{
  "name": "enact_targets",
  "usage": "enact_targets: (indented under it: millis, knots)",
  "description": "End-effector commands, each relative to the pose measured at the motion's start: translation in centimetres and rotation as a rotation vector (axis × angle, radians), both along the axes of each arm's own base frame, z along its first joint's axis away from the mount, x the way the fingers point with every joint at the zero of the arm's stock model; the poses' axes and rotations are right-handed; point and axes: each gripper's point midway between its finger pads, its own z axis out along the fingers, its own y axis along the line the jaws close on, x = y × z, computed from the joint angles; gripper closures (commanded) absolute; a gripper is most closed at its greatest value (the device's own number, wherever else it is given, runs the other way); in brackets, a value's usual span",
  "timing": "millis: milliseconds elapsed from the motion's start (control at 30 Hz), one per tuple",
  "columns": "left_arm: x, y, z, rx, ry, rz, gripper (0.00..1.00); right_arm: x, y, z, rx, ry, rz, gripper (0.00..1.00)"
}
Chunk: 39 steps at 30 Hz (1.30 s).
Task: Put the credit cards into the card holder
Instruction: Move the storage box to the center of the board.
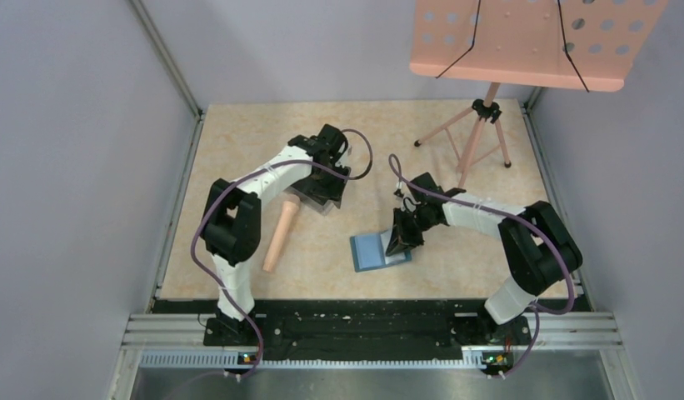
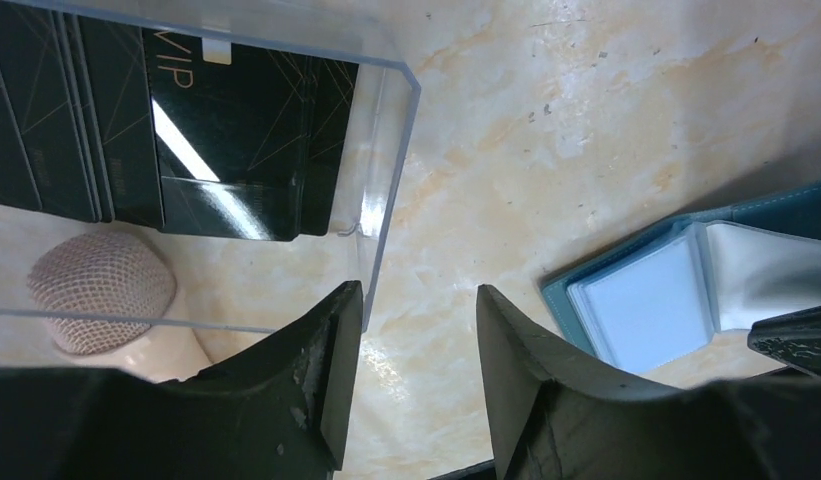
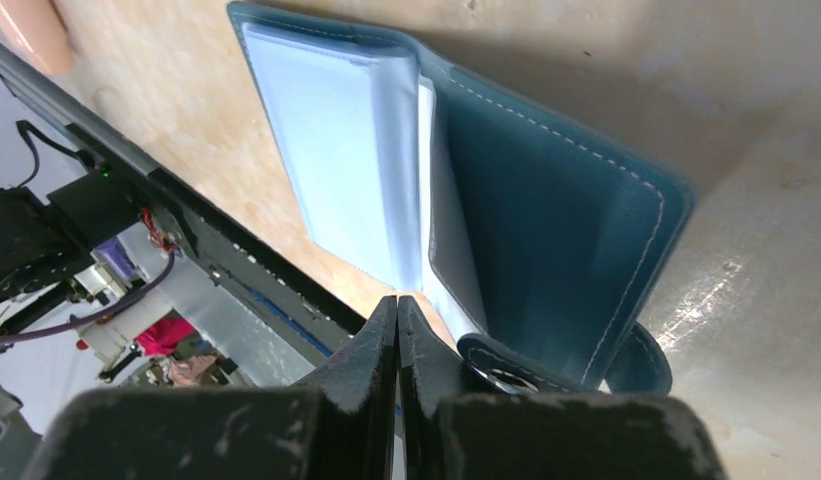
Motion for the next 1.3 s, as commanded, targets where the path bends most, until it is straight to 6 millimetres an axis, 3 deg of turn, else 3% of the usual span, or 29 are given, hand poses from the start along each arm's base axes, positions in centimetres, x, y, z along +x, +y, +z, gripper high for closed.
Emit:
enact_targets:
  millis: [0,200,333,400,467,567,767,900,1067,1267]
  knots:
    - [-0.1,-1.9,-0.2,-0.086,0.063,0.005,0.53,1.1,0.6,1.9,0.053,-0.020,0.027,1.00]
    - [-0.7,-5.3,0.0,-0.249,0.126,0.047,0.65,1.5,0.7,2.7,0.073,-0.030,0.018,1.00]
    - [-0.8,-8.0,0.7,-0.349,0.151,0.083,0.66,1.8,0.7,3.3,0.077,-0.051,0.009,1.00]
    - [-0.9,-9.4,0.9,-0.399,0.174,0.113,0.64,2.1,0.6,3.5,0.078,-0.063,0.003,1.00]
    - [-0.7,-11.2,1.7,-0.501,0.175,0.103,0.54,2.2,0.7,3.7,0.084,-0.067,0.003,1.00]
    - [-0.1,-11.4,2.9,-0.549,0.122,0.126,0.43,2.7,0.9,4.4,0.099,-0.081,0.003,1.00]
    - [1.5,-8.4,5.8,-0.531,-0.004,0.136,0.33,4.2,1.8,5.7,0.127,-0.113,-0.011,0.93]
    - [2.5,-4.5,6.7,-0.517,-0.063,0.191,0.33,5.4,2.7,6.5,0.153,-0.124,-0.018,0.76]
    - [4.1,0.9,5.4,-0.400,-0.083,0.278,0.35,7.3,3.7,6.5,0.160,-0.129,-0.023,0.57]
    - [5.5,4.2,3.2,-0.161,-0.069,0.281,0.39,10.1,4.9,6.3,0.150,-0.144,-0.030,0.41]
